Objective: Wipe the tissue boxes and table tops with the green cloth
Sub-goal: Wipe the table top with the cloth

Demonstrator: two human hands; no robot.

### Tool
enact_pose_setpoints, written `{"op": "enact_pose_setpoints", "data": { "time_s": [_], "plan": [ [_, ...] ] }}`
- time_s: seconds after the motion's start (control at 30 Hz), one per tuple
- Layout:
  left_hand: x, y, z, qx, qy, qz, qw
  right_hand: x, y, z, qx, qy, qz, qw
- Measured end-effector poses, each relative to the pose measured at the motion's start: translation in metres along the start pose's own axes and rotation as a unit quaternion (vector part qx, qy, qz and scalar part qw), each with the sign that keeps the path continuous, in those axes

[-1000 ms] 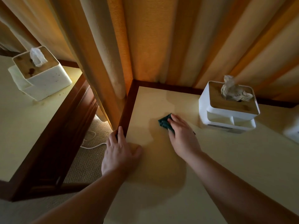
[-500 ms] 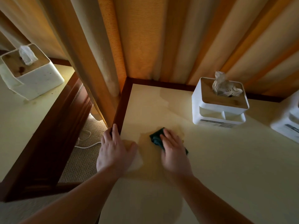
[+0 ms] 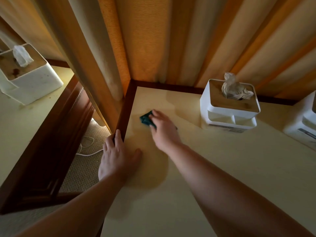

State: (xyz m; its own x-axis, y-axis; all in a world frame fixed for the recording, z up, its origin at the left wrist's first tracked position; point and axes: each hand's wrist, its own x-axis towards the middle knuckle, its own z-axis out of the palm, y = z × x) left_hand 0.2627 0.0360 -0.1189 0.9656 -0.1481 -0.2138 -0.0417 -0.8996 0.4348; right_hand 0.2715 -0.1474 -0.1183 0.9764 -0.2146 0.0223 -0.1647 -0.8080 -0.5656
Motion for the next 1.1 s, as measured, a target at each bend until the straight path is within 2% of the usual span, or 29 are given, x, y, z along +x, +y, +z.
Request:
{"op": "enact_pose_setpoints", "data": {
  "time_s": [0.17,0.3,0.4,0.6,0.73,0.83,0.93,1.0,1.1],
  "plan": [
    [-0.002,0.0,-0.001,0.008,-0.01,0.006,1.0,-0.063,-0.001,0.009,-0.009,-0.028,-0.069,0.997],
    [-0.006,0.001,-0.002,0.003,0.009,0.012,1.0,-0.097,0.041,0.001,-0.021,0.069,-0.04,0.997],
    [-0.007,0.001,-0.001,0.002,0.016,0.015,1.0,-0.096,0.07,-0.013,-0.048,0.098,0.006,0.994],
    [-0.001,0.001,-0.002,0.004,-0.011,0.003,1.0,-0.022,0.061,-0.027,-0.092,0.016,0.087,0.992],
    [0.0,0.0,-0.001,-0.007,-0.014,0.002,1.0,0.009,0.025,-0.018,-0.1,-0.053,0.042,0.993],
    [0.001,-0.002,-0.002,-0.004,-0.015,0.002,1.0,-0.019,0.008,-0.002,-0.102,-0.087,-0.015,0.991],
    [-0.002,-0.004,-0.002,-0.028,0.004,0.011,1.0,-0.078,0.002,0.008,-0.124,-0.064,-0.072,0.988],
    [-0.004,-0.004,-0.002,-0.053,0.011,0.011,0.998,-0.116,0.009,0.009,-0.135,-0.053,-0.058,0.988],
    [-0.005,-0.005,-0.003,-0.074,0.016,0.008,0.997,-0.151,0.033,-0.007,-0.159,-0.049,0.012,0.986]
  ]
}}
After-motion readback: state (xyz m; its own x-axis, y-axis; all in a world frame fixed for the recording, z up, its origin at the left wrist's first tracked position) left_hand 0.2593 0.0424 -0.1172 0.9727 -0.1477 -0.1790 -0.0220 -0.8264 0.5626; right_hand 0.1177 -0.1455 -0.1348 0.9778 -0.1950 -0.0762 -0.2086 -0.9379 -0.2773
